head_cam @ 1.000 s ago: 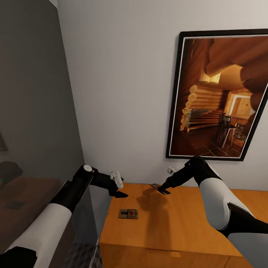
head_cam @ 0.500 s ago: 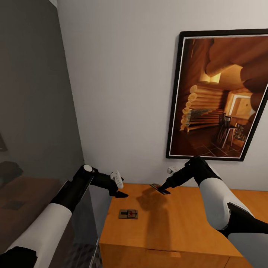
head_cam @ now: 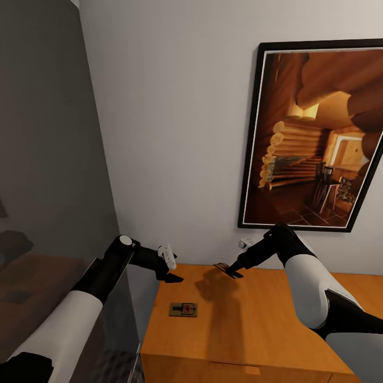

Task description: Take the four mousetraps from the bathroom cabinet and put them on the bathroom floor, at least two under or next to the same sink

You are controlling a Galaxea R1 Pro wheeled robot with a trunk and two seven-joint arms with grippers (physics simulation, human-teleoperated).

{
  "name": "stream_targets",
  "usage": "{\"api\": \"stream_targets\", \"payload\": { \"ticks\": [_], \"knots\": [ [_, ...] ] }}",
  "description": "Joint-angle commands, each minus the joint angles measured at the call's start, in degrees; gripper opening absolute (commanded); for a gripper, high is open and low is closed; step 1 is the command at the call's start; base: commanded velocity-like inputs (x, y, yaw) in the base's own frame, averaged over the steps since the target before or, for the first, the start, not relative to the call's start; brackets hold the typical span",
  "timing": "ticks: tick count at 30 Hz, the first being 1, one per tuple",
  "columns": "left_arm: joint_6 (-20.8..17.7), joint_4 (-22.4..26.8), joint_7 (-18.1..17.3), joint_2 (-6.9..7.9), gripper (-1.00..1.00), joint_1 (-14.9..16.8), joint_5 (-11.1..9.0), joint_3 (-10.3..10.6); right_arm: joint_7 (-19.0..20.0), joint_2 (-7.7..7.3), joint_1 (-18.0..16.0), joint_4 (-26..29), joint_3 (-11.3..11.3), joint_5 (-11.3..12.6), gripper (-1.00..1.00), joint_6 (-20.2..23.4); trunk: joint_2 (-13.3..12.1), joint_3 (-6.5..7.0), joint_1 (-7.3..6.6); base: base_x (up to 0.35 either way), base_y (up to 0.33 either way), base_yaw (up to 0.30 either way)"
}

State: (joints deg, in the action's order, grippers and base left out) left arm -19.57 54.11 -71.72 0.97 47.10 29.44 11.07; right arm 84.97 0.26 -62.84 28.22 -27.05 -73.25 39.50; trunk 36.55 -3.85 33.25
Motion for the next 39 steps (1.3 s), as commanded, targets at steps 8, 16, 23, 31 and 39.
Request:
{"api": "stream_targets", "payload": {
  "ticks": [8,16,23,31,39],
  "knots": [
    [-0.03,-0.02,0.0,0.0,1.0,0.01,0.0,0.0,0.19,0.0,0.0,-0.01,-0.02,0.03,-1.0,0.32,0.0,0.0,0.0,0.001,0.0,0.0],
    [-0.01,0.0,0.0,0.0,1.0,0.01,0.0,0.0,0.19,0.0,0.0,-0.01,-0.02,0.03,-1.0,0.31,0.0,0.0,0.0,0.0,0.0,0.0],
    [0.03,-0.01,0.0,0.0,1.0,0.01,0.0,0.0,0.12,0.0,0.0,-0.01,-0.02,0.03,-1.0,0.31,0.0,0.0,0.0,0.0,0.0,0.0],
    [0.05,0.03,0.02,0.0,1.0,0.01,0.02,0.0,-0.74,0.0,0.0,-0.12,-0.02,0.03,-1.0,0.31,0.0,0.0,0.0,0.0,0.0,0.0],
    [0.05,0.03,0.04,0.0,1.0,0.01,0.03,0.0,-0.85,0.0,0.0,-0.18,-0.02,0.03,-1.0,0.31,0.0,0.0,0.0,0.0,0.0,0.0]
  ]
}}
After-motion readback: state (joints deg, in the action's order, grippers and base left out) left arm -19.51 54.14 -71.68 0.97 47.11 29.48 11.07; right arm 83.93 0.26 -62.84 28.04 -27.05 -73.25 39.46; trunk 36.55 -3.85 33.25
